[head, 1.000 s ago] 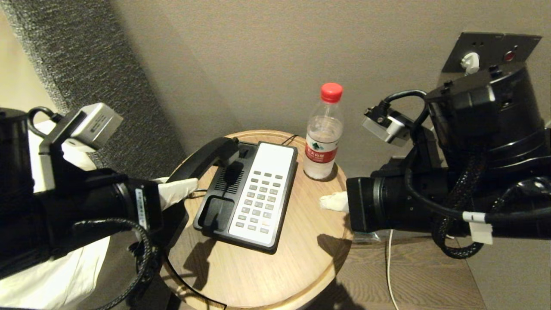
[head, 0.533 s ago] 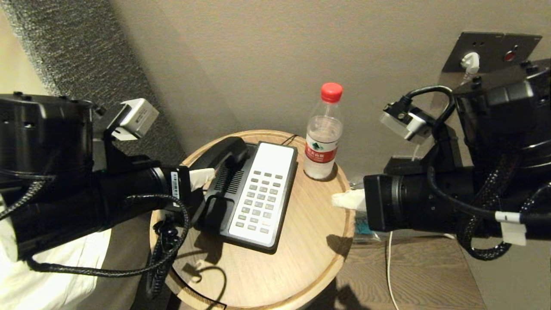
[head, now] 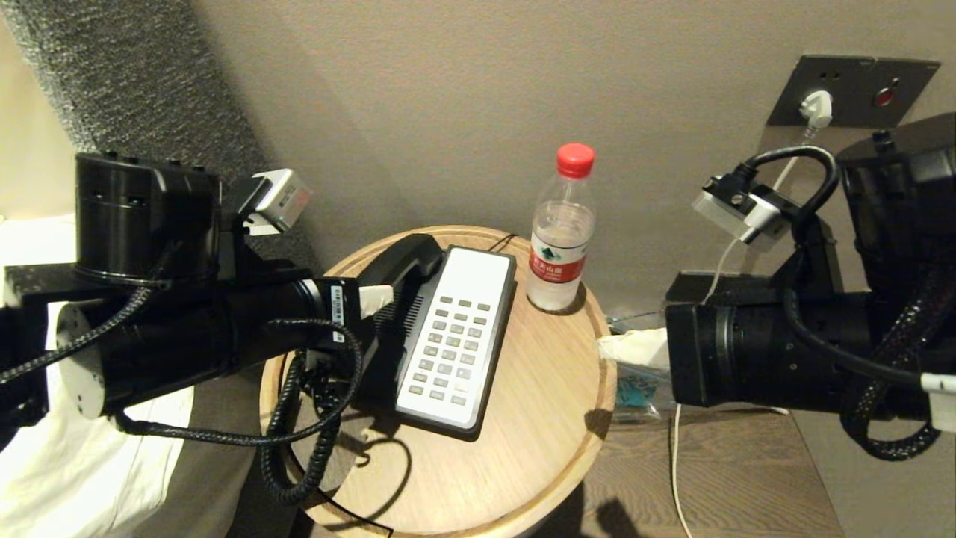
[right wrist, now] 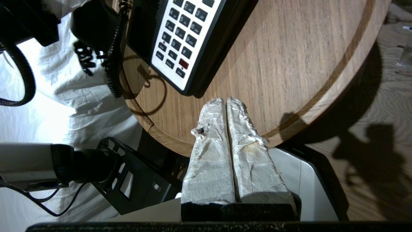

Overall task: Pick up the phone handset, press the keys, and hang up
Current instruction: Put the handset back

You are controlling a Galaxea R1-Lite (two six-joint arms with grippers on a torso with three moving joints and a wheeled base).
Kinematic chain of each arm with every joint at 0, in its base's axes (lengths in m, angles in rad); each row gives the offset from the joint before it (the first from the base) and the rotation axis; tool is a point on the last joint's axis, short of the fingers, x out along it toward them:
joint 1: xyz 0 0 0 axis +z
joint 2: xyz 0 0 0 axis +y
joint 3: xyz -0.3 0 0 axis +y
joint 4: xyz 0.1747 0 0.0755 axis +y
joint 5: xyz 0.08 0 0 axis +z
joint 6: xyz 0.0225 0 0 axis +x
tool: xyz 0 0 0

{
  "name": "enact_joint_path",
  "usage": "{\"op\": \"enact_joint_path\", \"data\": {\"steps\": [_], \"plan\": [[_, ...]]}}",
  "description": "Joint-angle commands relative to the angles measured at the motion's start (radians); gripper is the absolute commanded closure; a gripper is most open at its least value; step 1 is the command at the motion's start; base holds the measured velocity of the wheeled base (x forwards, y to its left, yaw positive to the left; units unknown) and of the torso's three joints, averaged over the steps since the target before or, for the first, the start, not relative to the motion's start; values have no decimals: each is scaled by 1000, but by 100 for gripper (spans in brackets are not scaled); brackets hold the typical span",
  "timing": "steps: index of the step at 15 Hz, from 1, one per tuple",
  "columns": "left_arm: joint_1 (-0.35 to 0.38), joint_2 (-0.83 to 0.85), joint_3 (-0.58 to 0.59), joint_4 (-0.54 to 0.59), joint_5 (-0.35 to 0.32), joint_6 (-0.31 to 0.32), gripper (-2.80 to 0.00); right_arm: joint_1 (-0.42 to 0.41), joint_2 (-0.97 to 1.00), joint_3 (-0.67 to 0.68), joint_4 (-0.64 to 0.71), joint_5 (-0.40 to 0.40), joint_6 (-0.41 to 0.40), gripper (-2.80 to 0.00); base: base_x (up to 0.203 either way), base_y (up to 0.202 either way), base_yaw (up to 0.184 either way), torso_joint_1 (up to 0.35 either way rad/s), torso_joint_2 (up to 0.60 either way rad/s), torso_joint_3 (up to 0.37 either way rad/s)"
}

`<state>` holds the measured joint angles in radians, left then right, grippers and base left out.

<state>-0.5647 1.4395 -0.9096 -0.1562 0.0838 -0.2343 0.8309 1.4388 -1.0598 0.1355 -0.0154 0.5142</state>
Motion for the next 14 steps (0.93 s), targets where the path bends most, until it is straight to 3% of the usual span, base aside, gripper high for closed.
{"op": "enact_joint_path", "data": {"steps": [1,6,14], "plan": [[0,21,0,1,1,0,0,-6,-9,6,-1,0,3,0,0,0,0,0,0,0],[0,42,41,-17,-1,-4,0,-7,-14,6,-1,2,3,0,0,0,0,0,0,0],[-1,75,16,-36,-3,0,0,-15,-23,29,-2,3,4,0,0,0,0,0,0,0]]}}
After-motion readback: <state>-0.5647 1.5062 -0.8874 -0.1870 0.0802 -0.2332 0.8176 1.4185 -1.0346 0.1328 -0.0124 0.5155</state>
